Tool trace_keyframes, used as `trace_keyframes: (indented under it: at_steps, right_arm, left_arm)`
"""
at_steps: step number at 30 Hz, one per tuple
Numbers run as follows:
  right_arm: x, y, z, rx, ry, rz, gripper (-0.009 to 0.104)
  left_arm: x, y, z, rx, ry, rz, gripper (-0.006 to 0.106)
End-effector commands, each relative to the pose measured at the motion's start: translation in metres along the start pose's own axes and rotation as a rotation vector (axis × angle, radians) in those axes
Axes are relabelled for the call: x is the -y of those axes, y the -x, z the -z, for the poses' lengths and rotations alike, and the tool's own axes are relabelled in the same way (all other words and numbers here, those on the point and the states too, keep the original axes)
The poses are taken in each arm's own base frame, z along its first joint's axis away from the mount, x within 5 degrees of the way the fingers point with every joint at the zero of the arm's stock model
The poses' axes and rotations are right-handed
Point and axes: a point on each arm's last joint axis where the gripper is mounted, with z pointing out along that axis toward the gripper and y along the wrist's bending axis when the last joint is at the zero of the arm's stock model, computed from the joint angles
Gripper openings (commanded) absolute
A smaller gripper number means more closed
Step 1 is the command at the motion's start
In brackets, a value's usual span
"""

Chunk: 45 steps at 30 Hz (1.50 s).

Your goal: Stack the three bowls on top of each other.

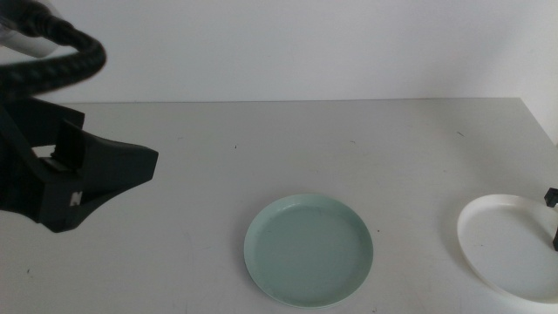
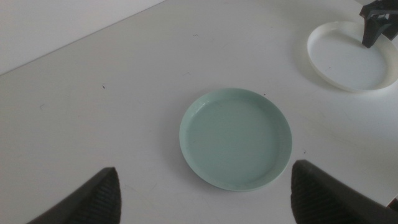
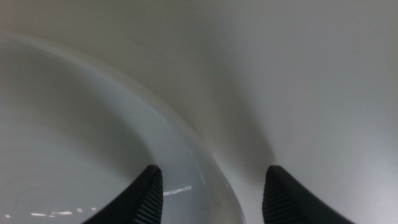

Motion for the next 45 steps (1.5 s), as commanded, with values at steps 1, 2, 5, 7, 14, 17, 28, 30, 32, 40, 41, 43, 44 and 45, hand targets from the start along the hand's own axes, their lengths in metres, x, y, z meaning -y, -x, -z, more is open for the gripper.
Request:
trace_keyframes:
  at_steps: [1,2,5,7,14,17,28,30,32,40,41,43,44,45]
  right_arm:
    - [0.002,0.002,0.02,0.062,0.0,0.01,0.037]
    - [0.002,0.003,0.018,0.06,0.0,0.009,0.035]
    - [0.002,0.004,0.014,0.056,-0.001,0.009,0.029]
    - [0.003,0.005,0.013,0.057,-0.002,0.009,0.024]
    - [0.002,0.003,0.017,0.056,0.0,0.009,-0.001]
    - [0.0,0.0,0.025,0.076,0.012,0.006,-0.001]
    - [-0.035,-0.033,0.107,0.318,0.208,0.021,-0.001]
    - [-0.05,-0.041,0.117,0.347,0.241,0.07,-0.001]
    - [-0.068,-0.048,0.126,0.369,0.264,0.126,-0.001]
    - [-0.154,-0.072,0.124,0.358,0.283,0.362,-0.001]
    - [-0.165,-0.076,0.122,0.362,0.287,0.389,-0.001]
    - [-0.184,-0.083,0.119,0.366,0.297,0.423,-0.001]
    - [-0.194,-0.086,0.115,0.36,0.3,0.439,-0.001]
    - [-0.202,-0.089,0.113,0.356,0.304,0.45,-0.001]
  left_arm:
    - [0.001,0.012,0.006,0.094,-0.003,0.005,0.105]
    - [0.001,0.012,0.006,0.094,-0.003,0.005,0.105]
    - [0.001,0.012,0.006,0.094,-0.003,0.005,0.105]
    - [0.001,0.012,0.006,0.094,-0.003,0.005,0.105]
    - [0.001,0.012,0.006,0.094,-0.003,0.005,0.105]
    - [0.001,0.011,0.006,0.094,-0.003,0.005,0.105]
    - [0.001,0.012,0.006,0.095,-0.003,0.005,0.105]
    - [0.001,0.012,0.006,0.095,-0.003,0.005,0.105]
    - [0.001,0.012,0.006,0.095,-0.003,0.005,0.105]
    - [0.001,0.012,0.006,0.095,-0.003,0.005,0.105]
    - [0.001,0.012,0.006,0.095,-0.003,0.005,0.105]
    - [0.001,0.012,0.006,0.095,-0.003,0.005,0.105]
    - [0.001,0.012,0.006,0.095,-0.003,0.005,0.105]
    - [0.001,0.012,0.006,0.095,-0.003,0.005,0.105]
